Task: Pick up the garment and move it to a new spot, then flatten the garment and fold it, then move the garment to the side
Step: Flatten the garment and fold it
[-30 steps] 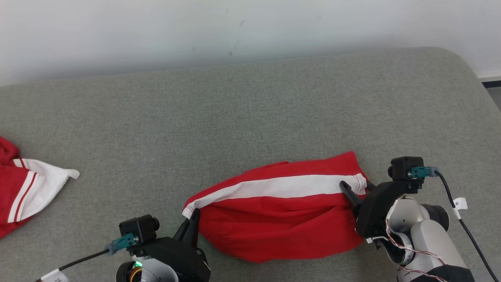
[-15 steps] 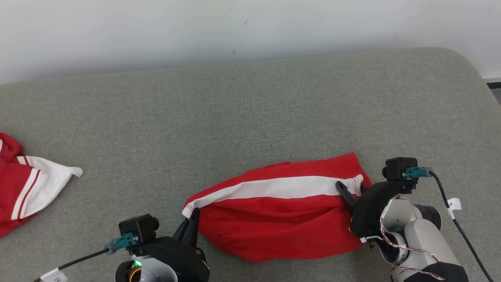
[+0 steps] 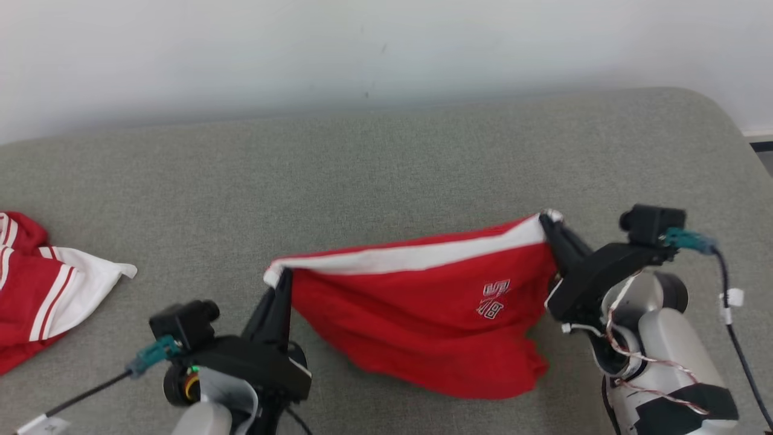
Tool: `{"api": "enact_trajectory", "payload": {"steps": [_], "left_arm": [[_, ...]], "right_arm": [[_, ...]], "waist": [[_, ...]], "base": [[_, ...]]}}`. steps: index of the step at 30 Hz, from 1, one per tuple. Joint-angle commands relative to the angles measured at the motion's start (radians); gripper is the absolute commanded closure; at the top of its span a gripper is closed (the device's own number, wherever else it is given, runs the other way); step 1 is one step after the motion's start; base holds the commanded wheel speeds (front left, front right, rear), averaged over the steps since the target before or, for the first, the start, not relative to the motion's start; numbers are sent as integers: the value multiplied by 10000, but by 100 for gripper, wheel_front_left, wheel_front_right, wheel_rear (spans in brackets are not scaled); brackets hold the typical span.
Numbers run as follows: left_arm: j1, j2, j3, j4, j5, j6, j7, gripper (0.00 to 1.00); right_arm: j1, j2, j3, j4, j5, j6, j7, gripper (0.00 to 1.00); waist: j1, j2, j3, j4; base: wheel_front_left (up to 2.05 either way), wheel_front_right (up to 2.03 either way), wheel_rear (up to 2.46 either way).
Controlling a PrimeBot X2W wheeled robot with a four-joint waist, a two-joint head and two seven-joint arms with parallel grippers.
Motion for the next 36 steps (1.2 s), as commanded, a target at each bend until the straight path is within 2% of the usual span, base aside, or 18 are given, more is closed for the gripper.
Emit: {"api": "enact_trajectory", "payload": {"steps": [1, 5, 10, 14, 21, 36], "left_arm": [[-184, 59, 39, -156, -17, -66, -110, 100], [-624, 163, 30, -757, -84, -220, 8, 100], [-1324, 471, -87, -1447, -470, -461, 853, 100], [-2021, 776, 34, -2115, -1184, -698, 1640, 100], [-3057, 1289, 251, -2818, -1885, -786, 2559, 100], [-2909, 1095, 400, -3429, -2842, -641, 2983, 100]], "right_arm": [[-71, 6, 9, -201, 207, -22, -186, 100], [-184, -233, 189, -1070, 775, -22, -818, 100], [-429, -456, 248, -2075, 1146, -22, -1650, 100], [-953, -686, 264, -2668, 1102, -22, -2359, 100], [-1796, -1035, 299, -3170, 863, -22, -3063, 100], [-1639, -1224, 50, -4190, 567, -22, -3259, 100]], "waist": [[0, -1, -116, -14], [0, -1, -341, -52], [0, -1, -525, -140], [0, -1, -647, -272], [0, -1, -878, -362], [0, -1, -829, -470]], "base": [[0, 0, 0], [0, 0, 0], [0, 0, 0], [0, 0, 0], [0, 0, 0], [0, 0, 0]]}}
